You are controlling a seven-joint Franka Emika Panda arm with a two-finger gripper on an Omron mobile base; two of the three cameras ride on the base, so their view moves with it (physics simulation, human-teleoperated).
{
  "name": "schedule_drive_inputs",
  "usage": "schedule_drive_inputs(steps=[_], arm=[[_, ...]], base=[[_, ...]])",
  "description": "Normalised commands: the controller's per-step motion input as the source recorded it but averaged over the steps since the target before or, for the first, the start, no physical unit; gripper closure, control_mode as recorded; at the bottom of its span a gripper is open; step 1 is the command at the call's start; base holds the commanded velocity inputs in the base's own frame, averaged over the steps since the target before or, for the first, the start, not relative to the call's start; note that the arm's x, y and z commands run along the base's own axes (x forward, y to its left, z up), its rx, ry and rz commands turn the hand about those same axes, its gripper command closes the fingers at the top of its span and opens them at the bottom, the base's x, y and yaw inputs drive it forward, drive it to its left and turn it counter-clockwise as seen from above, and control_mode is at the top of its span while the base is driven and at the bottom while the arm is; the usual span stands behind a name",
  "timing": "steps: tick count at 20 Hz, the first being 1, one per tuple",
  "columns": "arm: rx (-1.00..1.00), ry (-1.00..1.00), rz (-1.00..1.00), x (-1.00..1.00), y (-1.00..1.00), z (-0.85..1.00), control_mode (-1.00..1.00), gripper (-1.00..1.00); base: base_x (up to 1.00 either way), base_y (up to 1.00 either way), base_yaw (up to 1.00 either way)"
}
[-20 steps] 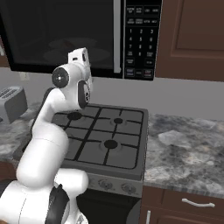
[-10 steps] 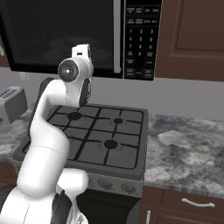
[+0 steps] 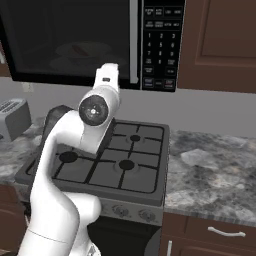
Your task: Remove the apple from the bowl and place it on the small plate. Then place the bowl with only the steak in the microwave, close the door, and press the start button to microwave the steak.
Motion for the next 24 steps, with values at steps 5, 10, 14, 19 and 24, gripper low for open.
schedule_drive_inputs(steps=[5, 10, 14, 19, 24], arm=[[0.08, -0.01, 0.03, -0.71, -0.74, -0.05, -1.0, -1.0], [0.03, 0.0, 0.15, 0.18, -0.07, -0.34, -1.0, -1.0], [0.01, 0.02, 0.14, 0.47, 0.0, -0.35, -1.0, -1.0], [0.02, 0.0, 0.05, 0.3, -0.03, -0.02, -1.0, -1.0], [0.01, 0.0, 0.0, 0.36, -0.01, 0.09, -1.0, -1.0]], base=[[0.0, 0.0, 0.0], [0.0, 0.0, 0.0], [0.0, 0.0, 0.0], [0.0, 0.0, 0.0], [0.0, 0.0, 0.0]])
